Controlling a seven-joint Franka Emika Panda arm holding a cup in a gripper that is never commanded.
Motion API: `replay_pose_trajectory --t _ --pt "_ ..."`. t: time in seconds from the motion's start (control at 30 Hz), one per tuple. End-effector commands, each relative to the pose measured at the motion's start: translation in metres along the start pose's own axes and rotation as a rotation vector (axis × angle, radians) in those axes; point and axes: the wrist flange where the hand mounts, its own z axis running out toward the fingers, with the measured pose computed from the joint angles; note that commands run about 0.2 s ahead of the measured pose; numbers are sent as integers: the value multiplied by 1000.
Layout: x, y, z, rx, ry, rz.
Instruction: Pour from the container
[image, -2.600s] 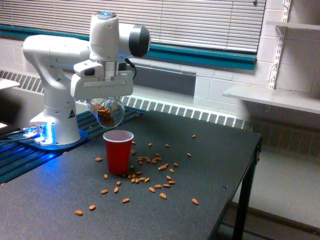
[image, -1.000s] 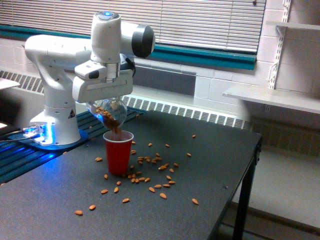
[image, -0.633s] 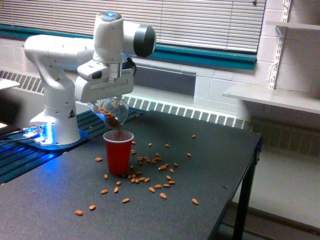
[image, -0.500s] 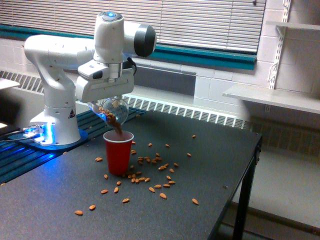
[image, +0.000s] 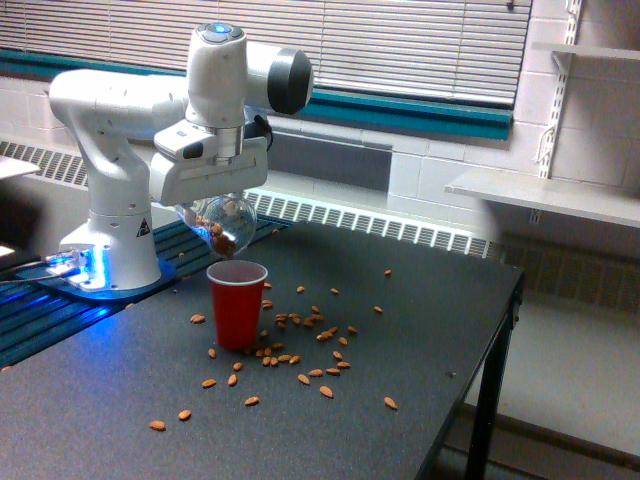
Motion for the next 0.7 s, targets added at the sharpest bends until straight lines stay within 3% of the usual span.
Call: replay_pose_trajectory --t 0.03,0.47,0.7 --pt "4 0 -2 -14 8 2" --pt "7 -4 -3 -18 0 -21" --pt "9 -4 2 -49 -14 -19"
